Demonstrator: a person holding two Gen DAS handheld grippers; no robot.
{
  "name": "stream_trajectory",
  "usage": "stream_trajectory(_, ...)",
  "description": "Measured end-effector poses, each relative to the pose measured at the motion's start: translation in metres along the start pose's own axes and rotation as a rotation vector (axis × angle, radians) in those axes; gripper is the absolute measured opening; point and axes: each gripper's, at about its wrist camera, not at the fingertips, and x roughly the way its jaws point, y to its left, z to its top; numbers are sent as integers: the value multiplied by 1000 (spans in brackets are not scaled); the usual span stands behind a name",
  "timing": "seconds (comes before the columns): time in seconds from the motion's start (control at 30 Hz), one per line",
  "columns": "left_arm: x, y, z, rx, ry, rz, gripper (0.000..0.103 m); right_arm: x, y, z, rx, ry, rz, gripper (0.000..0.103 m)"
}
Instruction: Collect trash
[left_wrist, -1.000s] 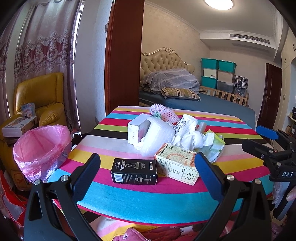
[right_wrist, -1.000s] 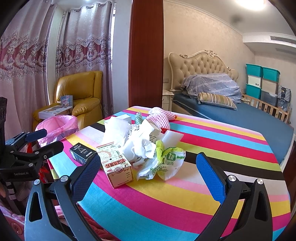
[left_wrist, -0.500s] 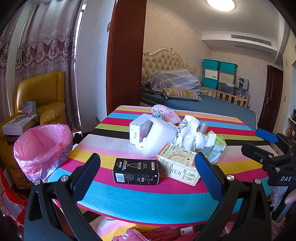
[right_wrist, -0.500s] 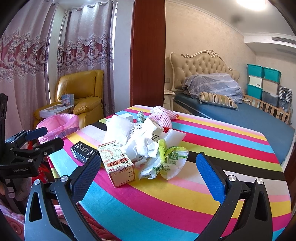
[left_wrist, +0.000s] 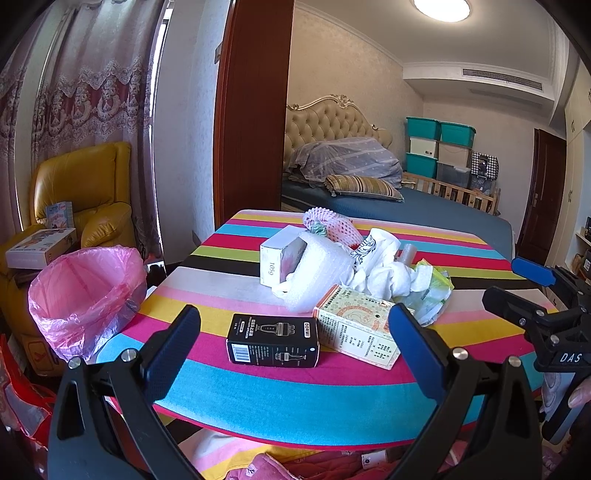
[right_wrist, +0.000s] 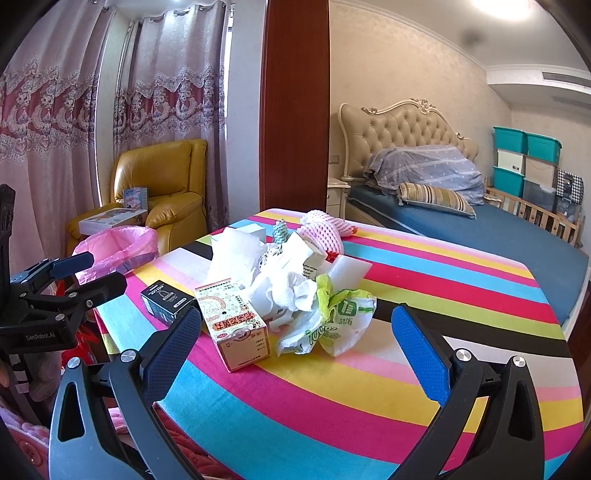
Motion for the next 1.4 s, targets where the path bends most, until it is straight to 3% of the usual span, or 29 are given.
stream_trajectory(1.03,0,5,-4,-7,8,9,99,7,3,-12,2,13,13,97)
stream_trajectory(1.4,8,23,-3,-67,29,26,99,32,12,-16,-18,72,60,97)
